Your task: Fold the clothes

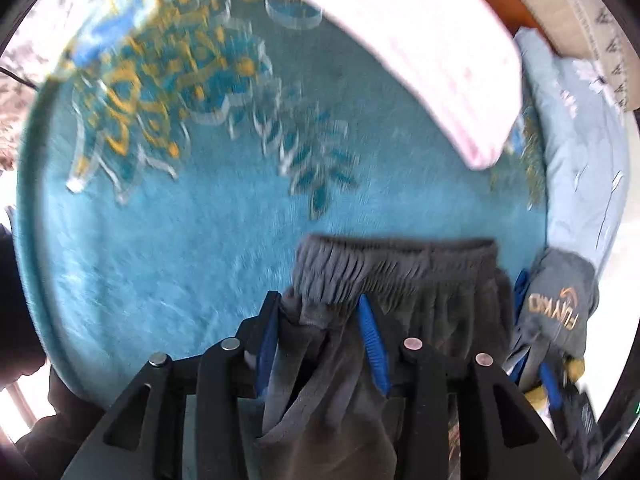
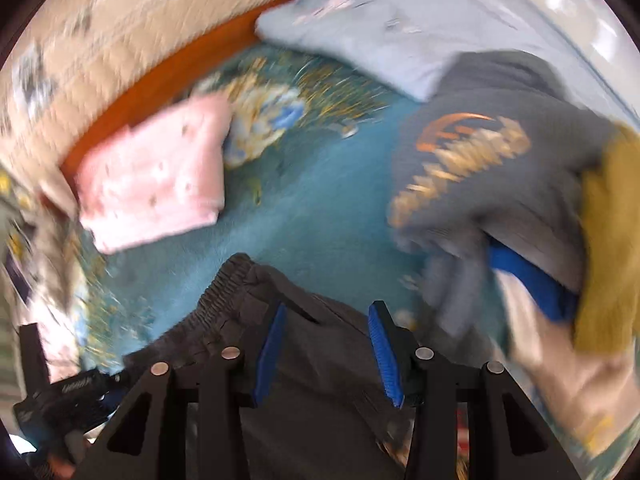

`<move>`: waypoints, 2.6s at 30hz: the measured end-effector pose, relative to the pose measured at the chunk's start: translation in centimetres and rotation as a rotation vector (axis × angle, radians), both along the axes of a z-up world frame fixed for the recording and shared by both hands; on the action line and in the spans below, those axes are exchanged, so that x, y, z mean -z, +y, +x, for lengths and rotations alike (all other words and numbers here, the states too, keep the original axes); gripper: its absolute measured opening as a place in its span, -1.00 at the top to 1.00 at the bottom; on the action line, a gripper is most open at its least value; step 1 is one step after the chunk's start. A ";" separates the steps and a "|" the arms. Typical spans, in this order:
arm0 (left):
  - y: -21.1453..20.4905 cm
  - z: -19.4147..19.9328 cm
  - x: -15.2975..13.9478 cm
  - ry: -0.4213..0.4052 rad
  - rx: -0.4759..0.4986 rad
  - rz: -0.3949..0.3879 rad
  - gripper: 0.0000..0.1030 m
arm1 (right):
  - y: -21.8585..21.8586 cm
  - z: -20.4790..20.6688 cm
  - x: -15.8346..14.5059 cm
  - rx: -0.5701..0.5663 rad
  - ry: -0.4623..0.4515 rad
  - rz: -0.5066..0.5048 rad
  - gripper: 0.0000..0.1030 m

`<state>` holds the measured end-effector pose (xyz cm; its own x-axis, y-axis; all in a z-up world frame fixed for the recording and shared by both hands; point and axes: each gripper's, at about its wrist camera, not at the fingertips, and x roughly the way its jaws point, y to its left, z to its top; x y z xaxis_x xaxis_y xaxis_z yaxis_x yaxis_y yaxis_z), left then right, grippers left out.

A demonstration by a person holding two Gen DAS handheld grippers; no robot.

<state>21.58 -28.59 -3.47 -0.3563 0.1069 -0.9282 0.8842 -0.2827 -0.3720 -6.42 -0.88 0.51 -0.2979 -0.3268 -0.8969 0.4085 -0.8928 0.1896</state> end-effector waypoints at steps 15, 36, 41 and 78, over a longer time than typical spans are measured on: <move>6.0 -4.5 -2.7 0.127 0.262 -0.063 0.14 | 33.7 13.2 -6.2 0.685 0.060 -0.129 0.02; 13.8 -9.5 1.6 0.020 0.548 -0.014 0.13 | 38.2 17.4 7.2 0.913 -0.194 -0.328 -0.16; 14.3 -9.9 2.0 0.010 0.563 -0.007 0.13 | 36.8 16.7 8.3 0.938 -0.266 -0.324 0.44; 9.3 -7.6 2.5 0.010 0.360 0.046 0.13 | 16.4 11.0 -1.6 0.349 -0.062 -0.332 -0.12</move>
<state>13.97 -19.33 -6.01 -0.2977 0.2686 -0.9161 0.7269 -0.5583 -0.3999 4.58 15.47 2.15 -0.3898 -0.4884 -0.7807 0.0740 -0.8616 0.5021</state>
